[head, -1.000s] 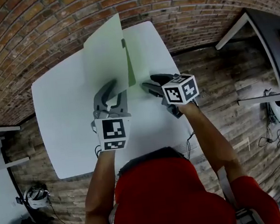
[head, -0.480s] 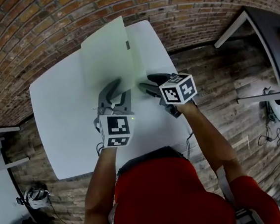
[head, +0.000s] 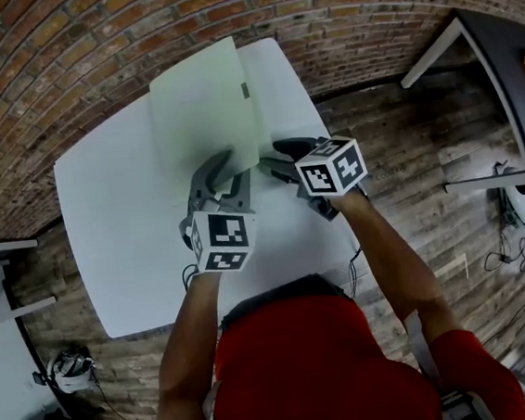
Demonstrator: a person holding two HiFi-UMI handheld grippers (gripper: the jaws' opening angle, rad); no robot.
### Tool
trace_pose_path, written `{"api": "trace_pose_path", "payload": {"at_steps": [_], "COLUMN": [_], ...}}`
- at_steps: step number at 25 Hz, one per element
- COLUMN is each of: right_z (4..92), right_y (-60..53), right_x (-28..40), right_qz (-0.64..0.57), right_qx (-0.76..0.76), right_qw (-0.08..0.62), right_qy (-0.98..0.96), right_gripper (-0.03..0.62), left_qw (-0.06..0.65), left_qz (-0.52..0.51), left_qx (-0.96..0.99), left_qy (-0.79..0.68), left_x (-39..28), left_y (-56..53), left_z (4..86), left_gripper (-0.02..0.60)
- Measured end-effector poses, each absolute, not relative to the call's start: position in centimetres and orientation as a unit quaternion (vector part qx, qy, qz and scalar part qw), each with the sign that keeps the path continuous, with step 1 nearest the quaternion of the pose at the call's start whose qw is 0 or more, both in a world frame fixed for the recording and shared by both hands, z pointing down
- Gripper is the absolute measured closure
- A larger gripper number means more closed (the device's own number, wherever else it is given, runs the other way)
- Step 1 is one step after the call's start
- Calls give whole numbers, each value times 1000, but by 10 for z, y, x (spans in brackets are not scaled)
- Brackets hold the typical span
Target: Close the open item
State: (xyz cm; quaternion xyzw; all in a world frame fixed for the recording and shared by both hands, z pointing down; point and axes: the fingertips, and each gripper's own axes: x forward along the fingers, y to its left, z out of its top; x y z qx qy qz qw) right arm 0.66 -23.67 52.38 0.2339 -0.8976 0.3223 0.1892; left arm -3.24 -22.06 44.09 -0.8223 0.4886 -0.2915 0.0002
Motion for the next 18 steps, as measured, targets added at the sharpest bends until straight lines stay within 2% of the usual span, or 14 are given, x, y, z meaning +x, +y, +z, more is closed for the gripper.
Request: {"api": "trace_pose_path", "payload": {"at_steps": [18], "right_z": [524], "right_y": [-233], "right_x": [6], "right_qz": [314], "right_qx": [196], "right_qw": [194], "right_qy": [-908], "right_gripper": [368], "left_qw": [-15], "left_qz": [-336], "left_qx": [-832], "left_qy": [440], "left_x": [-20], "left_y": [-219], "left_z": [465], "left_gripper": [474]}}
